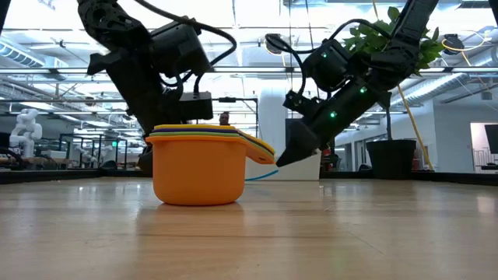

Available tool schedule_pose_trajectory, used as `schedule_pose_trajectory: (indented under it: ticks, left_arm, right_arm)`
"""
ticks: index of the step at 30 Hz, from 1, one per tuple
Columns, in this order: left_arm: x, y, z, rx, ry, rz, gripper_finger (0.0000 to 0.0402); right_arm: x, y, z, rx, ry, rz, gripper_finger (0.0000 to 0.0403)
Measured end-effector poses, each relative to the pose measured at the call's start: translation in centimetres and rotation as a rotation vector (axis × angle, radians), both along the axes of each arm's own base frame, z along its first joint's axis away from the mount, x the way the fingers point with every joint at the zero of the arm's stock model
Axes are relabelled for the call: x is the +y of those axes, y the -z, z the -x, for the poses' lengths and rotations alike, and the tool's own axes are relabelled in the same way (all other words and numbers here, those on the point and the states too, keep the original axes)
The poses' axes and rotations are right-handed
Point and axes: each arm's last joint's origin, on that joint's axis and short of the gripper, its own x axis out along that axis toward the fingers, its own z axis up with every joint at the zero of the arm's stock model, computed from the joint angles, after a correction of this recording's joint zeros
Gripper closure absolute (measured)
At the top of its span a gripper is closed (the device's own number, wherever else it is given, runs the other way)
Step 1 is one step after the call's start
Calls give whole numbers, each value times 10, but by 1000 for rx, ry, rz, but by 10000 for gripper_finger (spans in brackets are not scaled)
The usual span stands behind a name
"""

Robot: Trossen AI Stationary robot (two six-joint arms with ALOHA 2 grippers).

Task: Nest measuring cups in basket
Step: Stack the stacked measuring cups into the stacked measuring cups

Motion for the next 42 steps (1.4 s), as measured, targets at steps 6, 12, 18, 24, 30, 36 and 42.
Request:
schedule_pose_trajectory:
  ticks: [6, 12, 18, 24, 30, 36, 42]
  left_arm:
    - [5, 11, 8, -32, 4, 30, 183]
    - [5, 14, 8, -81, 7, 29, 184]
    - [5, 13, 6, -93, 30, 23, 184]
    - [5, 13, 6, -93, 32, 26, 183]
    - [5, 13, 6, -94, 32, 29, 183]
    - [5, 13, 6, -96, 33, 29, 183]
    - [5, 13, 5, -104, 33, 30, 183]
  right_arm:
    - [1, 3, 2, 28, 15, -19, 390]
    - [9, 2, -3, -15, -47, -55, 390]
    - [17, 2, -5, -33, -68, -62, 390]
    - [21, -2, -9, -50, -100, -46, 390]
    - [17, -3, -4, 29, 0, 51, 390]
    - [15, 3, -3, 64, 14, 33, 390]
    - [15, 7, -4, 64, 17, 24, 390]
